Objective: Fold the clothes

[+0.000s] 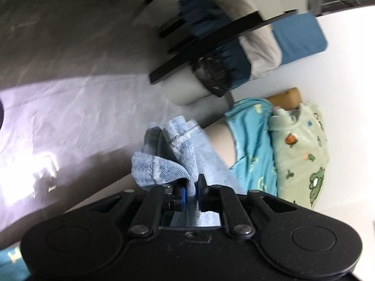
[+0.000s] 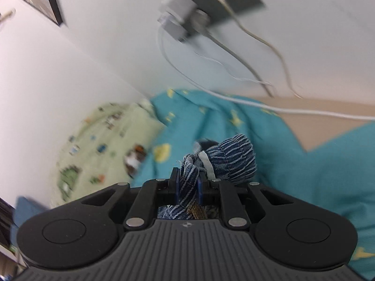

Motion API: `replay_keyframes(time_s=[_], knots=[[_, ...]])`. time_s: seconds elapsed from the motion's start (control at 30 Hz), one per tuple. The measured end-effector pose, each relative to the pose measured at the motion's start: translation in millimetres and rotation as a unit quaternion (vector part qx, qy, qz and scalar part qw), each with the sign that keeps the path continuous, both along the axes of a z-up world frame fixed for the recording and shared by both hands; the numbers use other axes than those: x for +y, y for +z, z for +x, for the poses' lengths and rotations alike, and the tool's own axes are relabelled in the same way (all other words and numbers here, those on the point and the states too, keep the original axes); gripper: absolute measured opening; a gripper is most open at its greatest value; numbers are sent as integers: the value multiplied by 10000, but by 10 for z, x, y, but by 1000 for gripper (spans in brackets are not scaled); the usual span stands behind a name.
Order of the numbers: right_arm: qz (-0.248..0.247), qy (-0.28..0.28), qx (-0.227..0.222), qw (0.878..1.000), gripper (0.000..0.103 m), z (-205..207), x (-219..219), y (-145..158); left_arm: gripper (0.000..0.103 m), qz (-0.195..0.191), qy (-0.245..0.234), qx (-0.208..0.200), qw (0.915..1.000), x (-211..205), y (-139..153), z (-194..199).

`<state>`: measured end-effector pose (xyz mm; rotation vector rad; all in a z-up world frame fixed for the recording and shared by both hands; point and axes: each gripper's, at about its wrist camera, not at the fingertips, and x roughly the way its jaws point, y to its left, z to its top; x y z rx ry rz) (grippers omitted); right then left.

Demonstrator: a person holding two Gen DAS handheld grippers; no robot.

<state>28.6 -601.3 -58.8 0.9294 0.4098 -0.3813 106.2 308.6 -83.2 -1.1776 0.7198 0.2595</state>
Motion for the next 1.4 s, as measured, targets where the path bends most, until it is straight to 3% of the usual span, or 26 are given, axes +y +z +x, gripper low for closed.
replay_keyframes(time_s=[0.13, 0.2, 0.23, 0.27, 0.33, 0.4, 0.47, 0.6, 0.73, 0.87, 1.03, 1.23, 1.4], knots=[[96, -69, 299, 9995, 20, -95, 23, -175, 12, 114, -115, 204, 9997, 54, 15, -3], [186, -69, 667, 9976, 25, -91, 19, -210, 27, 159, -168, 321, 9992, 67, 50, -64], [256, -77, 828, 9962, 32, -87, 14, -213, 34, 145, -177, 360, 9991, 76, 62, -110], [277, -127, 926, 9952, 50, -112, 27, -174, 45, 130, -185, 396, 9990, 85, 73, -155], [254, -264, 1076, 9935, 66, -191, 74, -63, 47, 64, -162, 300, 9994, 112, 108, -254], [26, -358, 1176, 9924, 65, -250, 177, 105, 49, 11, -190, 158, 9997, 130, 156, -311], [-500, -393, 1407, 9880, 66, -268, 392, 289, 51, -48, -226, 67, 9997, 133, 197, -337], [-1134, 197, 1254, 9854, 66, -211, 908, 593, 54, -166, -296, -114, 9994, 138, 277, -386], [-1051, 786, 814, 9880, 66, -121, 1429, 753, 54, -166, -309, -16, 9994, 127, 229, -320], [-963, 1315, 566, 9850, 66, 60, 1975, 694, 53, -143, -300, 92, 9994, 125, 117, -208], [-1076, 1955, 822, 9713, 66, 293, 2452, 358, 53, -138, -261, 433, 9986, 112, -93, -77], [-1080, 2102, 1014, 9664, 66, 340, 2455, 206, 53, -312, -207, 782, 9962, 63, -401, 30], [-869, 2074, 1117, 9680, 66, 320, 2437, 93, 53, -312, -69, 972, 9948, 117, -484, 45]])
